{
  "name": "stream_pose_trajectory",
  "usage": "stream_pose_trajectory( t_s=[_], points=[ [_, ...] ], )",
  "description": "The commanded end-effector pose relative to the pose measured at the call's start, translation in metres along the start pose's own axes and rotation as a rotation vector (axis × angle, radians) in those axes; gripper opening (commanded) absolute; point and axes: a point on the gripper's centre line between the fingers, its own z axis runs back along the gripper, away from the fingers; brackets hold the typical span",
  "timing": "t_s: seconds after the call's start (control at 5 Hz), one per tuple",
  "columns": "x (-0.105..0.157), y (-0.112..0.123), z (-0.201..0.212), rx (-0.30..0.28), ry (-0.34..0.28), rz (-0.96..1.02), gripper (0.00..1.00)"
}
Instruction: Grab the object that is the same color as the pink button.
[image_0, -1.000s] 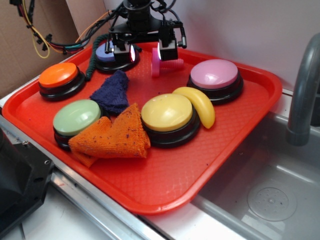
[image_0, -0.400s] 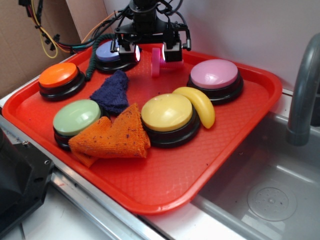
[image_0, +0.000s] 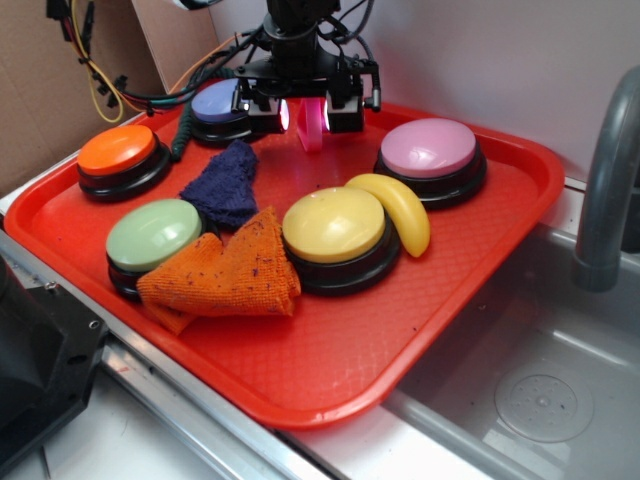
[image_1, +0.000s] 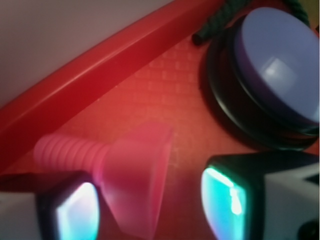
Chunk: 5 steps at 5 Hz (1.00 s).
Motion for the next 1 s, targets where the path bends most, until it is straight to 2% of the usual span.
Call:
stream_pose_trajectory(
  t_s=[0.0, 0.2, 0.4, 0.6, 0.8],
  points=[
    [0.009, 0.002, 0.009, -0.045, -0.042, -0.019, 0.0],
    [0.01, 0.002, 0.011, -0.042, -0.045, -0.018, 0.0],
    [0.011, 0.005, 0.03, -0.017, -0.065, -0.04, 0.0],
    [0.007, 0.022, 0.073, -0.034, -0.039, -0.085, 0.0],
    [-0.013, 0.043, 0.107, -0.063, 0.023, -0.152, 0.0]
  ],
)
